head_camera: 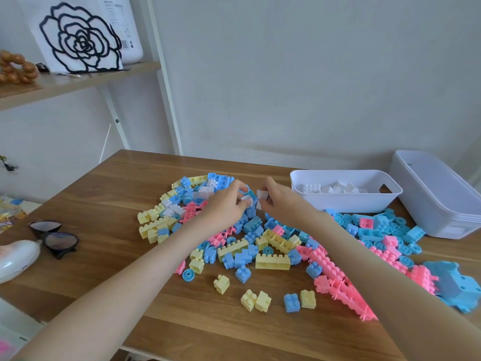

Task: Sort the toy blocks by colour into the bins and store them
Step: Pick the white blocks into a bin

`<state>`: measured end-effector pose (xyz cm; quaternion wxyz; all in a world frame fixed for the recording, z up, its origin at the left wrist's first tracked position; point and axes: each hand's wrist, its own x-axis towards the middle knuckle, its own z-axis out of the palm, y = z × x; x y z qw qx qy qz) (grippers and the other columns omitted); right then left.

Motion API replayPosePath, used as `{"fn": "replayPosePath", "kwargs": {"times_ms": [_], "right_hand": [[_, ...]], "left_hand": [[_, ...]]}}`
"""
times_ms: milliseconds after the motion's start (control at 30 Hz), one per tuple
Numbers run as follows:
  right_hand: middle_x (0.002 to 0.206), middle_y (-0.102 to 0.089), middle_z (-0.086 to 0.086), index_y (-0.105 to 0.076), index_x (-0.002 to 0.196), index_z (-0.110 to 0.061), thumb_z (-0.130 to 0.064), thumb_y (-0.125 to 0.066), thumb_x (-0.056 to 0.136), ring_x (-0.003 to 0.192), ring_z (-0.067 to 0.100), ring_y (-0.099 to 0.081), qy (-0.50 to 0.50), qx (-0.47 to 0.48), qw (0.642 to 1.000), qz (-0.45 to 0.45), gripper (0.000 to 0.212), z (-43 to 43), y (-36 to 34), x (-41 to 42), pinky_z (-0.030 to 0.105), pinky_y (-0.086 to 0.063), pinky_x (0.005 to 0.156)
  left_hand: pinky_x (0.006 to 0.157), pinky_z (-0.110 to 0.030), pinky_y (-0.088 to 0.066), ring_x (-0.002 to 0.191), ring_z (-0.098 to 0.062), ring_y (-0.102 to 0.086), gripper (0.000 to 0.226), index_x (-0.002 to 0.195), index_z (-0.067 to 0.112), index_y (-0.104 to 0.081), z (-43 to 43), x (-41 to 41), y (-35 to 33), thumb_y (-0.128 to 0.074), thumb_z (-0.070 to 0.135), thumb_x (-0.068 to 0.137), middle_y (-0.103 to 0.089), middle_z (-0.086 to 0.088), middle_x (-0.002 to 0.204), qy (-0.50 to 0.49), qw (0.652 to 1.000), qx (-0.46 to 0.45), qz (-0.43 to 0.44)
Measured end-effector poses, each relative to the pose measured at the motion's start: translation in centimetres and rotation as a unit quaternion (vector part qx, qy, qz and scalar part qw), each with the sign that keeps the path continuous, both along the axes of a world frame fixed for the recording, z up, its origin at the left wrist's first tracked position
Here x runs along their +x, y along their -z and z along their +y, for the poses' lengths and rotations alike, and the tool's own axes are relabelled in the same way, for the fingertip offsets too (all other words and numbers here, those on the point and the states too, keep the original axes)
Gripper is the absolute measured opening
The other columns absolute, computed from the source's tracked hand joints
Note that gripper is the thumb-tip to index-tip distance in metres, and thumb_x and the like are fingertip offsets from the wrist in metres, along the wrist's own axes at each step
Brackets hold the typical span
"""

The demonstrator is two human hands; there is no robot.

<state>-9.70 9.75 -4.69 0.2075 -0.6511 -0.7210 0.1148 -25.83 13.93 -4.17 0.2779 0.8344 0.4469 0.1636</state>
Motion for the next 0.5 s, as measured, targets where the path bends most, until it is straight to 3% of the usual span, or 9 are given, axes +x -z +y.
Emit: {"fn": "replayPosePath", "kwargs": {"times_ms": [200,367,500], "right_hand": [[0.071,-0.046,0.005,-0.035,0.091,-0.009,-0.014,-0.047,0.094,0.062,0.022,-0.04,0.0,0.065,0.998,-0.002,0.012,-1.8,-1.4,1.5,0.033,-0.036,0.056],[0.076,-0.055,0.011,-0.04,0.097,-0.007,-0.015,-0.048,0.093,0.069,0.029,-0.048,0.075,0.108,0.991,0.012,0.011,-2.9,-2.8,4.9,0.039,-0.04,0.062],[0.084,-0.06,0.018,-0.044,0.1,-0.002,-0.01,-0.047,0.092,0.077,0.036,-0.053,0.176,0.109,0.977,0.045,0.012,-4.0,-2.9,9.5,0.041,-0.043,0.068]], "left_hand": [[0.084,-0.021,-0.037,0.104,-0.007,-0.049,0.028,0.125,0.016,-0.047,-0.8,2.4,-0.9,-0.048,0.025,0.098,-0.054,0.006,0.115,0.008,0.997,0.015,-0.078],[0.085,-0.024,-0.042,0.103,-0.009,-0.055,0.025,0.121,0.015,-0.051,-0.8,4.7,-1.7,-0.047,0.027,0.098,-0.06,0.004,0.114,0.027,0.991,0.041,-0.122],[0.092,-0.039,-0.047,0.106,-0.016,-0.059,0.026,0.122,0.017,-0.054,-0.5,7.9,-2.3,-0.048,0.027,0.098,-0.064,0.001,0.118,0.046,0.99,0.083,-0.108]]}}
